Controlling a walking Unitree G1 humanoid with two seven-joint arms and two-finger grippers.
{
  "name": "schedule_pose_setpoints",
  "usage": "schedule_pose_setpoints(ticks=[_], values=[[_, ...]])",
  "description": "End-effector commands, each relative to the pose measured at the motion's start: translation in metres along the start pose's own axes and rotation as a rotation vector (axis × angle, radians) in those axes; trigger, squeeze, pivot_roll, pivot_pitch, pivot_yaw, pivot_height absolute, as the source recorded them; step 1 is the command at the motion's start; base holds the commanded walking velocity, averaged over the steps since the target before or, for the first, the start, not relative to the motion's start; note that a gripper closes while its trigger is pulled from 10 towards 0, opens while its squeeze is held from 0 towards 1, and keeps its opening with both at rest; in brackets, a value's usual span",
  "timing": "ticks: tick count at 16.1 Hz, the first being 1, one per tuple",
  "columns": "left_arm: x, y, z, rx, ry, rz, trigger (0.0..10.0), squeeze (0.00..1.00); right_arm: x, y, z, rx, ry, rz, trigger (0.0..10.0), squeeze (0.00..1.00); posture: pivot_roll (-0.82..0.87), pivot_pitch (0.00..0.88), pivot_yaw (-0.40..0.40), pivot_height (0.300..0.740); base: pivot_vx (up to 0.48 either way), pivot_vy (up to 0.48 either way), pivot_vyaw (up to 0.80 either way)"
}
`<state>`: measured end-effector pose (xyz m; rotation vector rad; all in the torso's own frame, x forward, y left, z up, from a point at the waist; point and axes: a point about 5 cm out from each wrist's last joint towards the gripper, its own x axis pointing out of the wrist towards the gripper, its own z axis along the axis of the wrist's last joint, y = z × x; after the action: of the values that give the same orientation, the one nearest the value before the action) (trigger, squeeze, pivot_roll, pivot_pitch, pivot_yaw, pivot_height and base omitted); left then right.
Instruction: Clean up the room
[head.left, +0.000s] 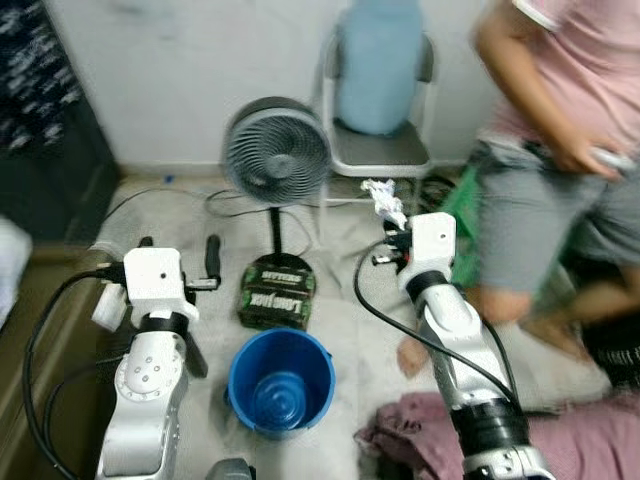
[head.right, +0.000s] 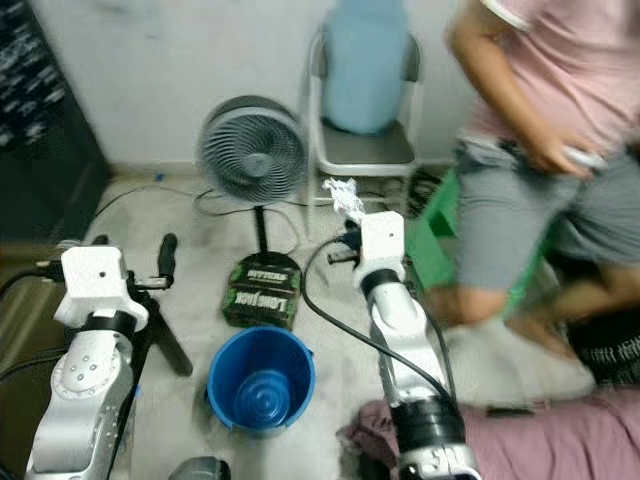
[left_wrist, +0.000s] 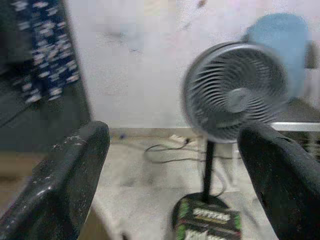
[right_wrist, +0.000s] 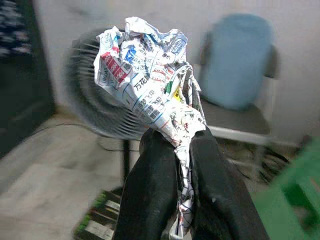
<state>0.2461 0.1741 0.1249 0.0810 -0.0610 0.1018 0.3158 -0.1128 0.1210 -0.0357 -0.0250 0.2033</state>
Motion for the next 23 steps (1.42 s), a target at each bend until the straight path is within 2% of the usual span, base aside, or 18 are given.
schedule_pose_setpoints(ticks=[1, 4, 10, 12, 13, 15, 16, 20, 23], values=[[-0.003, 0.000, 0.002, 0.000, -0.010, -0.006, 10.0, 0.00, 0.003, 0.003, 0.002, 0.000, -0.006, 0.006, 10.0, 0.00, 0.04, 0.050, -0.074, 0.740, 0.000, 0.000, 0.80], [-0.005, -0.006, 0.004, 0.007, -0.017, -0.056, 10.0, 0.00, 0.004, 0.006, -0.001, -0.008, 0.006, 0.008, 10.0, 0.00, 0.04, 0.051, -0.075, 0.740, 0.000, 0.000, 0.68], [-0.011, -0.006, 0.005, 0.023, -0.036, -0.125, 10.0, 0.00, 0.003, 0.002, -0.008, -0.007, 0.037, -0.010, 10.0, 0.00, 0.05, 0.051, -0.084, 0.740, 0.000, 0.000, 0.00], [-0.020, -0.014, 0.008, 0.026, -0.062, -0.289, 10.0, 0.00, 0.004, -0.004, -0.020, 0.000, 0.130, -0.074, 10.0, 0.00, 0.06, 0.052, -0.086, 0.740, 0.000, 0.000, 0.00], [-0.022, -0.016, 0.008, 0.037, -0.062, -0.329, 10.0, 0.00, 0.003, -0.008, -0.025, 0.003, 0.160, -0.100, 10.0, 0.00, 0.06, 0.052, -0.086, 0.740, 0.000, 0.000, 0.00], [-0.029, -0.019, 0.006, 0.101, -0.062, -0.461, 10.0, 0.00, -0.002, -0.017, -0.039, -0.017, 0.247, -0.155, 10.0, 0.00, 0.08, 0.057, -0.086, 0.740, 0.000, 0.000, 0.00], [-0.032, -0.016, 0.006, 0.133, -0.063, -0.495, 10.0, 0.00, -0.004, -0.017, -0.044, 0.003, 0.272, -0.160, 10.0, 0.00, 0.09, 0.065, -0.082, 0.740, 0.000, 0.000, 0.00], [-0.045, -0.002, 0.006, 0.148, -0.025, -0.522, 10.0, 0.00, 0.002, 0.003, -0.049, -0.003, 0.302, -0.117, 10.0, 0.00, 0.14, 0.102, -0.052, 0.740, 0.000, 0.000, 0.31], [-0.048, -0.001, 0.007, 0.154, -0.020, -0.530, 10.0, 0.00, 0.004, 0.005, -0.051, 0.010, 0.318, -0.134, 10.0, 0.00, 0.15, 0.112, -0.045, 0.740, 0.000, 0.000, 0.80]])
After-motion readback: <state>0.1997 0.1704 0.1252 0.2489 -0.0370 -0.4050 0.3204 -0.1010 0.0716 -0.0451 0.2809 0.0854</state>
